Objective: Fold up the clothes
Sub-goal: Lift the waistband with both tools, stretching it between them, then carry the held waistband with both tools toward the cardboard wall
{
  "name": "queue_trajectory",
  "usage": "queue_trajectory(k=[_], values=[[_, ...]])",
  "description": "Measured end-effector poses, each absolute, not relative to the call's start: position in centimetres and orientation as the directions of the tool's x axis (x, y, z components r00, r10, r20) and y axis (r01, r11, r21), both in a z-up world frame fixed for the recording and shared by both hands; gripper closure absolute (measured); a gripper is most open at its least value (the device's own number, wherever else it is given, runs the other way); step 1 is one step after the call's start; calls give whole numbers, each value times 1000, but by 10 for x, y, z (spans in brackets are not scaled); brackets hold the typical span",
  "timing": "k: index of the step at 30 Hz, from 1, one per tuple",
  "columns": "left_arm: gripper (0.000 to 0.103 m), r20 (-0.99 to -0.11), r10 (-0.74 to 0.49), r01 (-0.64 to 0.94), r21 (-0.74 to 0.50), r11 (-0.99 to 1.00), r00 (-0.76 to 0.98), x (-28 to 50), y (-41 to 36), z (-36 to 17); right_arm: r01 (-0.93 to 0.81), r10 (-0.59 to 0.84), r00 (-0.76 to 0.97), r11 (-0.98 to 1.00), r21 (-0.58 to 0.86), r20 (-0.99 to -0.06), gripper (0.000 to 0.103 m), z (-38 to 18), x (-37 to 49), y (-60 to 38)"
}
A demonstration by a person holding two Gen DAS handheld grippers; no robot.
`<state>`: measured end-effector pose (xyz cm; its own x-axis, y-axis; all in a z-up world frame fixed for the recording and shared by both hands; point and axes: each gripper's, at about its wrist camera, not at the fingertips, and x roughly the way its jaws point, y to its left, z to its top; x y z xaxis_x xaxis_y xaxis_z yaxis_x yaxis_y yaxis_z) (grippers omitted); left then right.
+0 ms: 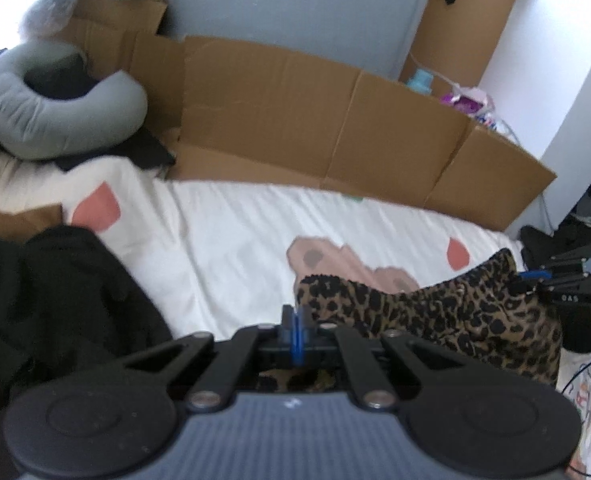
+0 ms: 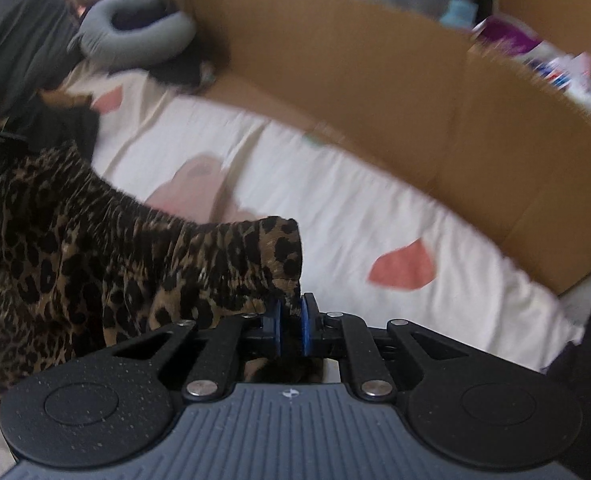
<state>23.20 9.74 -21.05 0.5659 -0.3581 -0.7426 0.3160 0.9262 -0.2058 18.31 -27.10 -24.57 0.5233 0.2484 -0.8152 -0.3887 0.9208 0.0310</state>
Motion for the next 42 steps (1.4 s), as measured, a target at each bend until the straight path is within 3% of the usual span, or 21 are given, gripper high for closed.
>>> queue_trajectory(k=[11,18,23,28,31,39,41,42], values=[[103,-703,-384,372,-180,910,599,254,71,-207,-336,185,605,941,-38,-774,96,-228,183,-285],[102,-760,-374,384,-177,906,532,270,57,-249,-300,149,553,954,-28,-820,95,-261,191,-292],[100,-799,-344,364,-170,916,493,283,59,-269,-247,145,499,969,21,-854,86,-279,202,-303],[84,-801,-357,361,-190,913,480,298,60,-269,-191,176,501,977,90,-847,61,-274,208,-320],[73,-809,-365,383,-190,904,461,309,50,-277,-161,184,493,980,118,-850,59,-275,218,-327],[64,-856,-358,424,-186,887,373,327,26,-314,-110,276,370,961,253,-887,53,-309,248,-337],[50,-866,-351,420,-187,888,356,328,23,-322,-106,285,344,959,264,-895,53,-320,252,-336],[39,-869,-345,416,-184,891,354,328,23,-326,-102,290,331,957,271,-898,52,-325,253,-335]])
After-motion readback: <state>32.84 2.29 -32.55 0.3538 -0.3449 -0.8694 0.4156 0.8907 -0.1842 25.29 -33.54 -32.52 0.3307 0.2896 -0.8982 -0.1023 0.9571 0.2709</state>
